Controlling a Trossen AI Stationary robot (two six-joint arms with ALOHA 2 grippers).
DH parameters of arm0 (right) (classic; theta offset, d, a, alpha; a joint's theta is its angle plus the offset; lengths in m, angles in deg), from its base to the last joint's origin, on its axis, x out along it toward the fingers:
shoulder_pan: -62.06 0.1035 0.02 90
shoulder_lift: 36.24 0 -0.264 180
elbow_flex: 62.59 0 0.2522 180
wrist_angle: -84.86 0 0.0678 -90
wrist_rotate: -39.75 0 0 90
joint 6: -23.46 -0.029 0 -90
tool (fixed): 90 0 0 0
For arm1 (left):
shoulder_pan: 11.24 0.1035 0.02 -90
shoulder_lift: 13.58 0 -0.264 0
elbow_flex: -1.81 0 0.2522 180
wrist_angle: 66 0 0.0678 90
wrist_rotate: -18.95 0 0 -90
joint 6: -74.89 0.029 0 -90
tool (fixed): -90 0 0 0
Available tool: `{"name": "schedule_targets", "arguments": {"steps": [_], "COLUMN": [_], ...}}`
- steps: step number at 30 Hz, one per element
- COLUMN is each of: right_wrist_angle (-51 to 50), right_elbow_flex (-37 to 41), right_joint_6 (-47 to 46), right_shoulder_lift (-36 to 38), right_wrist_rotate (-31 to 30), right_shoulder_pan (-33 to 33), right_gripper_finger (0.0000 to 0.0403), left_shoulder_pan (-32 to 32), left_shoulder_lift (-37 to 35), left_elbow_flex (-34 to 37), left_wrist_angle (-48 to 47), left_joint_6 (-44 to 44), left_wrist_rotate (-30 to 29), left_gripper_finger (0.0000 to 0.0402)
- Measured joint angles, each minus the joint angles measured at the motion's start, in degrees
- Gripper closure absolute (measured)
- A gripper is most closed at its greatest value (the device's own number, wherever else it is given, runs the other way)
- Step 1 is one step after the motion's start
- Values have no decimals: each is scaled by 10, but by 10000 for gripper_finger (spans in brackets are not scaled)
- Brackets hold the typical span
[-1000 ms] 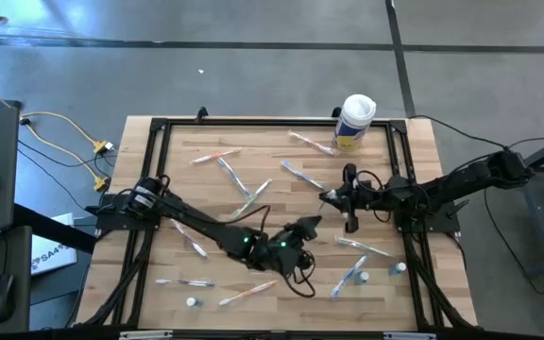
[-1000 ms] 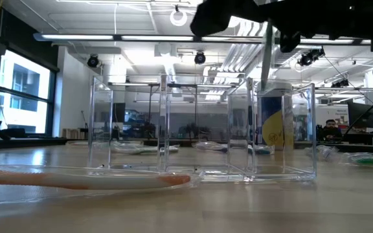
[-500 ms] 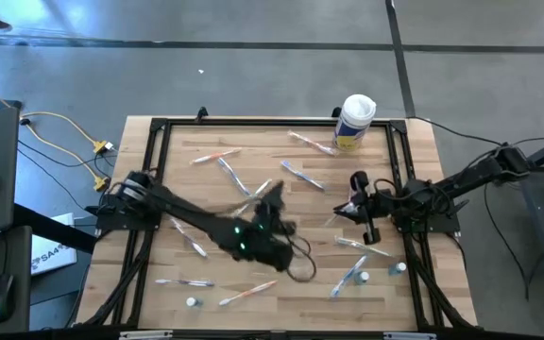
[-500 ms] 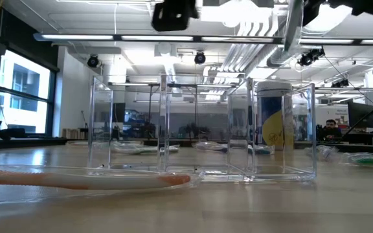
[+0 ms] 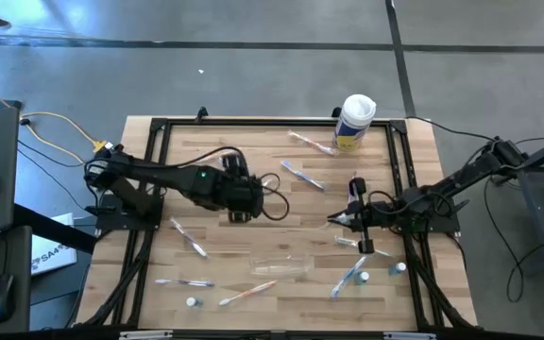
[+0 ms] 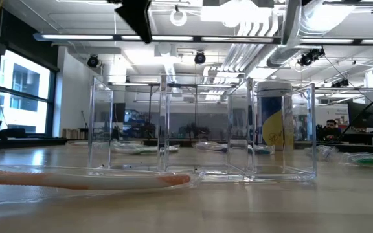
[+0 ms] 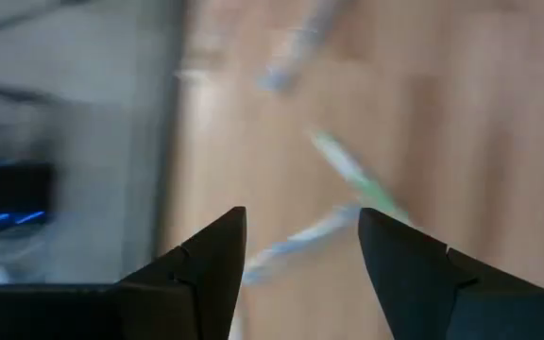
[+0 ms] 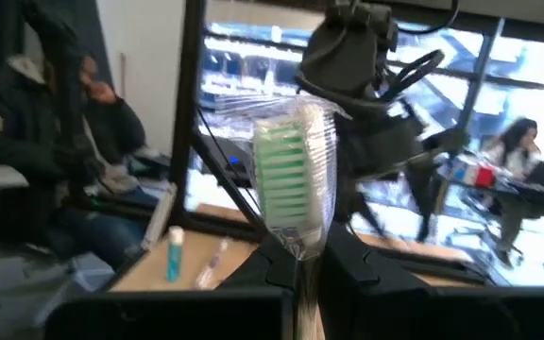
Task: Pick & Place toothbrushing station
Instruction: Put the top left green toothbrush into the transparent organizer
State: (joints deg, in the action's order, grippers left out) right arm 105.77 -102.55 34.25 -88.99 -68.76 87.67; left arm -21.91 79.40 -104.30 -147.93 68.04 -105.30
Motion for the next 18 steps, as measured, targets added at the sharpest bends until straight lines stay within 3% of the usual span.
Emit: {"name": "schedule_targets", "arguments": {"steps": [3,7,10,13,18], "right_wrist_angle": [-16,-46,-58,-41,15], "right_elbow_flex": [-20,-46,-61,-71,-73], "right_joint_6": [-7,-23,-28,-28,-44], "right_shoulder_lift": [-17,-42,-66,-93,-145], "right_wrist_rotate": [-6,-4,-7,-7,15], "right_shoulder_pan": [-1,-1,-1,-6,-8], "right_gripper_finger": [395,394,395,396,396], "left_shoulder_pan": [8,1,-24,-53,-120], "left_shoulder_lift": [-13,-33,-55,-87,-140], "left_elbow_flex": [35,59,60,60,74], "left_wrist_angle": [-7,-52,-77,-66,-41], "left_joint_6": [16,-41,-91,-127,-215], "left_wrist_rotate": [81,152,164,119,-41], "left_gripper_finger": [199,199,199,199,199]}}
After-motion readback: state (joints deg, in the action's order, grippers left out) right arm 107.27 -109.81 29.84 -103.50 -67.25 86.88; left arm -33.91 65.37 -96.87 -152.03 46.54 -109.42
